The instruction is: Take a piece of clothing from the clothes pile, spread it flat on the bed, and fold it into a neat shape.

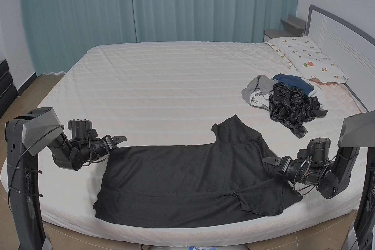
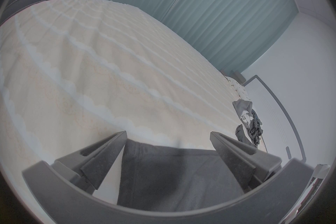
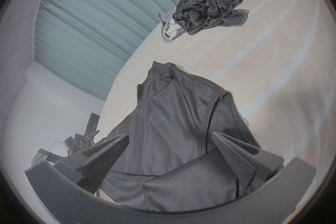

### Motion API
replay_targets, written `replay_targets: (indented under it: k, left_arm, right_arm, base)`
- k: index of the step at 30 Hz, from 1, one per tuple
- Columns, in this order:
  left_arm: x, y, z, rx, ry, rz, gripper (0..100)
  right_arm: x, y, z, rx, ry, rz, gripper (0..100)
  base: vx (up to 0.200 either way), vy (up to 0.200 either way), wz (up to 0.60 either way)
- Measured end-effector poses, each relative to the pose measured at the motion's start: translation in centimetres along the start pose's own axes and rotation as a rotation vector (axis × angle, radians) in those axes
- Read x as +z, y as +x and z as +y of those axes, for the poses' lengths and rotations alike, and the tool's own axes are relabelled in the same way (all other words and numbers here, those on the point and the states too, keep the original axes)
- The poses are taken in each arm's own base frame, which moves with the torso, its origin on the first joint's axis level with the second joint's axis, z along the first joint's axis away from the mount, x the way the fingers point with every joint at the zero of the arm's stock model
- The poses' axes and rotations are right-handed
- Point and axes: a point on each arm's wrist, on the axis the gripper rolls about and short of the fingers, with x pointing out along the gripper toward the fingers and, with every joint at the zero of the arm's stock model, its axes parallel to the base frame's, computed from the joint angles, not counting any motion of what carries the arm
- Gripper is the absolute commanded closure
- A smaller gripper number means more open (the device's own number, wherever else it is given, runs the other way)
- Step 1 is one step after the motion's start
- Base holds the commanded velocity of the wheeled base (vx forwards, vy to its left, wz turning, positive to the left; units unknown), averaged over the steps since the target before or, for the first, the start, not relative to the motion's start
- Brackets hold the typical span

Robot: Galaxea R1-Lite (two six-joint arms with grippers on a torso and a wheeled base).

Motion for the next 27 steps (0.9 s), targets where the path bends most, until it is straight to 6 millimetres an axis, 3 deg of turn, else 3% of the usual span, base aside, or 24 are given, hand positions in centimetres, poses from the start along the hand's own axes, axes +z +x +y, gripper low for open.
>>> replay_targets:
  k: [12, 13, 19, 27]
  left_arm:
    - [-0.5, 0.2, 0.5, 0.006, 0.016, 0.014, 0]
    - [-0.5, 0.2, 0.5, 0.006, 0.016, 0.015, 100]
    - [-0.5, 0.2, 0.6, 0.006, 0.016, 0.009, 100]
    - [-0.7, -0.3, 0.8, -0.005, 0.021, -0.028, 100]
  right_arm:
    - [-0.2, 0.1, 0.3, 0.015, -0.011, -0.002, 0]
    - [-0.1, 0.2, 0.3, 0.017, -0.011, -0.004, 0]
    - [0.3, 0.8, 0.4, 0.027, -0.030, -0.018, 0]
    - [2.9, 2.5, 1.5, 0.059, -0.091, -0.075, 0]
  base:
    - [0.000, 0.000, 0.00]
    - [0.000, 0.000, 0.00]
    - [0.000, 0.000, 0.00]
    - [0.000, 0.000, 0.00]
